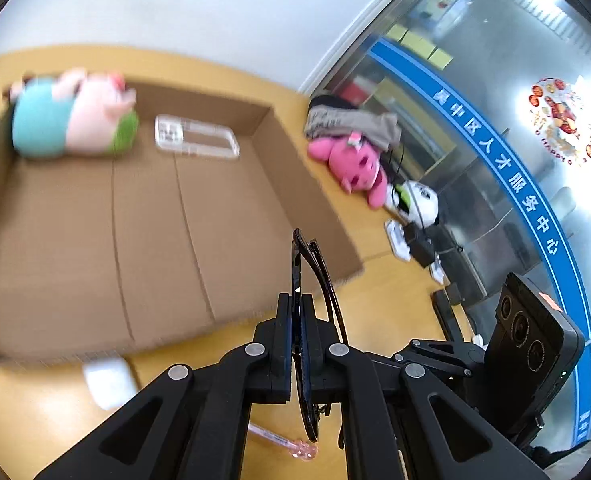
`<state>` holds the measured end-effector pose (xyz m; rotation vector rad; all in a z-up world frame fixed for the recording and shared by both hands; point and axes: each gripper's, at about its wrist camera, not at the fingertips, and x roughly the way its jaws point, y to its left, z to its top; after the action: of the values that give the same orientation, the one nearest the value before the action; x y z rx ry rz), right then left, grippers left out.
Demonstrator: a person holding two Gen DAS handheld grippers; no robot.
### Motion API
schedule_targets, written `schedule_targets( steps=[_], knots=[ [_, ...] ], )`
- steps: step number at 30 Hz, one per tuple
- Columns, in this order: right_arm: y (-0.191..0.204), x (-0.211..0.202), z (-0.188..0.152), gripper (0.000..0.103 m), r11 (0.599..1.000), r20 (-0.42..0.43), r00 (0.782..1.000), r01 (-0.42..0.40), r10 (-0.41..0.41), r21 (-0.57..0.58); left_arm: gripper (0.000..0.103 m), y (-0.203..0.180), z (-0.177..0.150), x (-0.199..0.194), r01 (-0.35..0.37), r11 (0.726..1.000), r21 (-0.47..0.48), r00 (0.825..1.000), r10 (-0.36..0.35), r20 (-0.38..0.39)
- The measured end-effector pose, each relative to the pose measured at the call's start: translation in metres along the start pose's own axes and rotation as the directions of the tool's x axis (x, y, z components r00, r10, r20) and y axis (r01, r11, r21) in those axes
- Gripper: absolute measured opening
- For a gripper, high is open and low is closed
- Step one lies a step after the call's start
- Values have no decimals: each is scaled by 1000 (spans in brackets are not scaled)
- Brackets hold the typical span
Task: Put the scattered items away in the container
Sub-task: 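Close the right gripper on the sunglasses frame and lift them, then carry the sunglasses into the box and open the right gripper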
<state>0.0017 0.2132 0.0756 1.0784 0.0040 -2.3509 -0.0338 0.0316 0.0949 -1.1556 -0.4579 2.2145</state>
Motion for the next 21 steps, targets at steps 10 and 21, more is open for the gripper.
schedule_targets(
  steps=[10, 21],
  knots=[
    [38, 16, 96, 9, 995, 62, 993, -94, 96, -34, 3, 28, 83, -71, -102, 993, 54, 992, 98, 79],
    [43, 123, 164, 8, 953, -62, 956, -279, 288, 120, 3, 118, 138, -71, -273, 961, -29, 962, 273, -16]
  ],
)
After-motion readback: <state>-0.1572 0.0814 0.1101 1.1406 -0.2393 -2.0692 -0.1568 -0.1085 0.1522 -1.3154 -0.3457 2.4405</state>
